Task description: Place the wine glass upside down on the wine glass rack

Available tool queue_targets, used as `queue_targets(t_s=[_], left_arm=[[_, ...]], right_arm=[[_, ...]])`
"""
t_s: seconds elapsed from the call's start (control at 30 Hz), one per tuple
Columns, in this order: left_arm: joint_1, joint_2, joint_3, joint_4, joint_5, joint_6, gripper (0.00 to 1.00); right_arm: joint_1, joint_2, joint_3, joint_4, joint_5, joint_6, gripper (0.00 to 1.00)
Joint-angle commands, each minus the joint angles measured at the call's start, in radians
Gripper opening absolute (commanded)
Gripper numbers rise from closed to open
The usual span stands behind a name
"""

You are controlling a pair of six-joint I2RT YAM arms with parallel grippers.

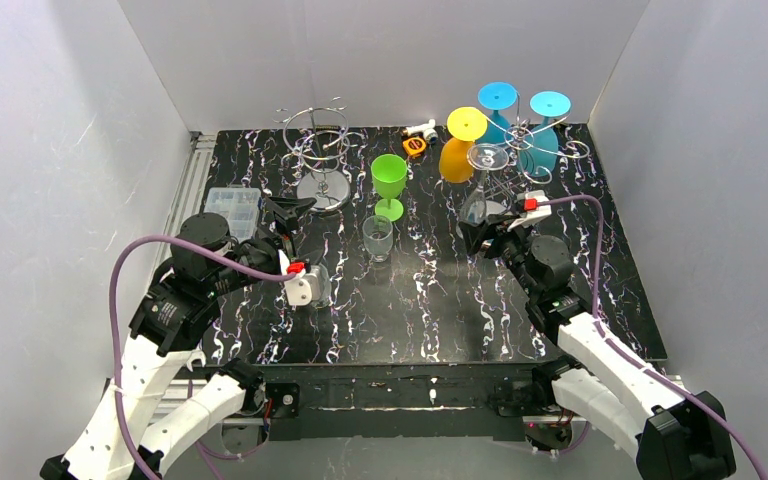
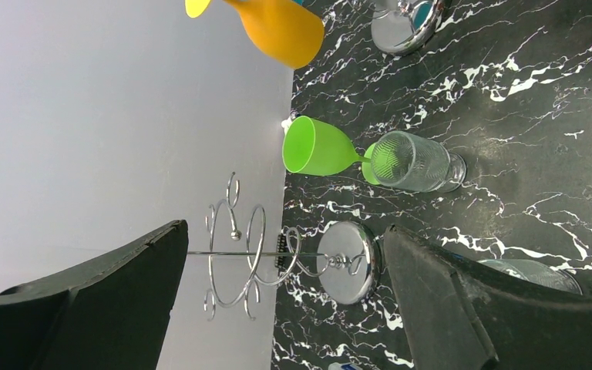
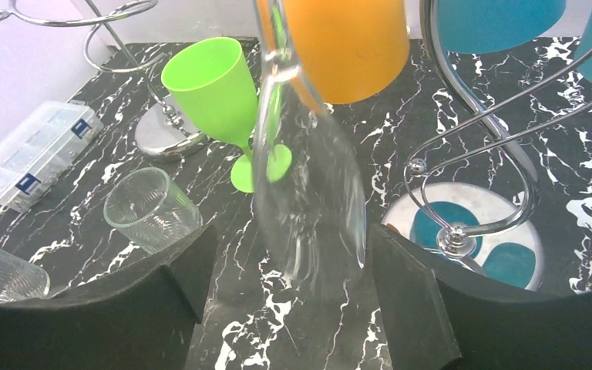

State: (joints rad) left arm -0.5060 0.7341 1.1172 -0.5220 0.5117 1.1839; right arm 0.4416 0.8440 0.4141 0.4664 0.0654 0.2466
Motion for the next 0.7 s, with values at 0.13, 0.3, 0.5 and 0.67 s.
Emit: queue_targets(t_s=[0.13,0.3,0.5,0.67], left_arm=[[-0.004,-0.013,-0.021,0.003,0.012,0.011,0.98],[-0.004,-0.019,-0.03,0.01,0.02,0.013,0.98],[-0.004,-0.019,-0.029,0.011,0.03,0.011,0.98],[-0.003,-0.027,-0.031,0.011,0.037,-0.007,0.98]], right_arm=[[0.002,-0.046,0.077,-0.068,0.034,-0.015,0.98],[0.002,-0.121,0.143,-0.25,0.072,0.009,0.98],[0.002,-0.192,0.293,-0.538,0.162,0.058,0.98],[0.001,-0.107,0.496,-0.749,0.257,0.077,0.98]])
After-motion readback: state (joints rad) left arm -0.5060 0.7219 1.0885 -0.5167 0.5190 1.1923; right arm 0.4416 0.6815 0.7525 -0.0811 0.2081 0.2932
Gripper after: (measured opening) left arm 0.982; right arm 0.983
